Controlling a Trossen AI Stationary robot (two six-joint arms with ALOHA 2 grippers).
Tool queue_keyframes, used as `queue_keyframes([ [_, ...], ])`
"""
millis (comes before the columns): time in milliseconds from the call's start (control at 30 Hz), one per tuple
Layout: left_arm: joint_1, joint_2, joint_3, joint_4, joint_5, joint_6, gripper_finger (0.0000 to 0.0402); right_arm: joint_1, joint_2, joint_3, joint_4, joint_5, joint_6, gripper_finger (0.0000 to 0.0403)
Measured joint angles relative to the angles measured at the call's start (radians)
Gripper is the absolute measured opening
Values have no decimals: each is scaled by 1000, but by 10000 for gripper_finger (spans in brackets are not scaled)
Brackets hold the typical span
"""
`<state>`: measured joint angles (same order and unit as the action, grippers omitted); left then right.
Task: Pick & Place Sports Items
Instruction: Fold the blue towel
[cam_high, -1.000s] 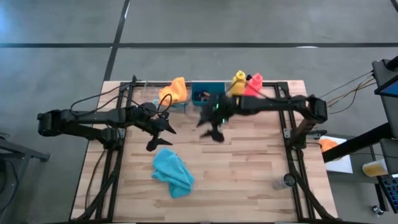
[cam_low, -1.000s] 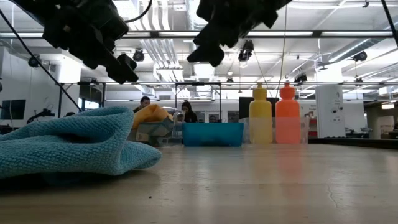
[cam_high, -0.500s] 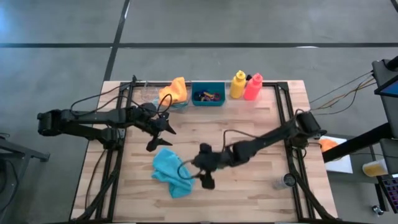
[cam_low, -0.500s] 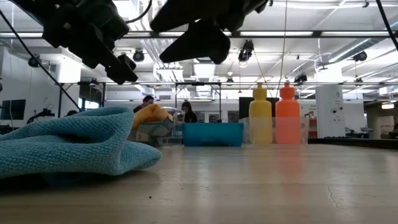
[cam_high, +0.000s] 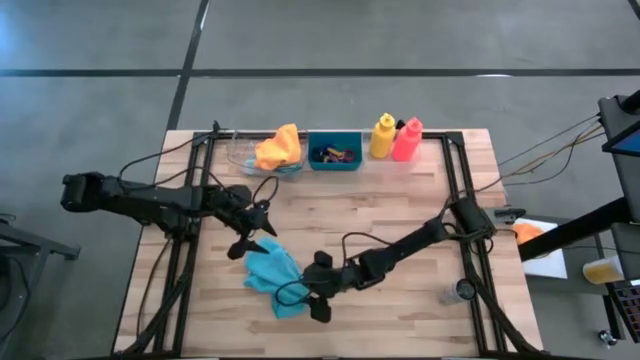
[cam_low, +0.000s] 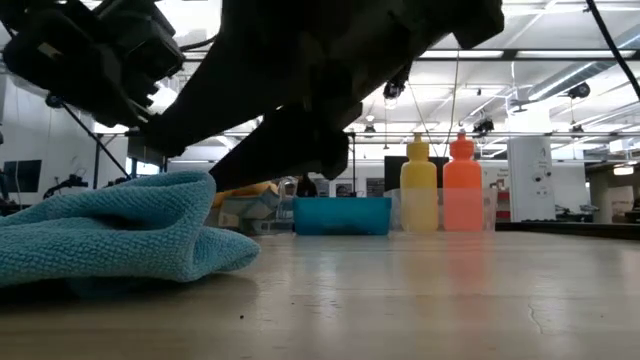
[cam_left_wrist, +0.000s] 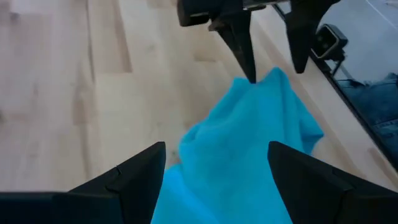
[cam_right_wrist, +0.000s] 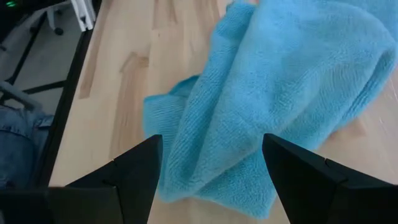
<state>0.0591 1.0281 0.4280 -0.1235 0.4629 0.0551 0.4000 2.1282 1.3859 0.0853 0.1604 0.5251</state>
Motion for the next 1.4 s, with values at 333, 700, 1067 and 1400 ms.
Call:
queue_keyframes([
  [333, -56, -2, -24, 11, 0, -31, 285, 1, 16, 33, -7, -1, 0, 199],
  [700, -61, -1, -23, 16, 0, -34, 285, 1, 13, 32, -23, -1, 23, 119],
  [1067, -61, -1, -23, 18, 0, -30, 286, 1, 22, 31, -61, -1, 55, 119],
  [1400, -61, -1, -23, 19, 0, -26, 286, 1, 35, 31, -83, -2, 48, 118],
])
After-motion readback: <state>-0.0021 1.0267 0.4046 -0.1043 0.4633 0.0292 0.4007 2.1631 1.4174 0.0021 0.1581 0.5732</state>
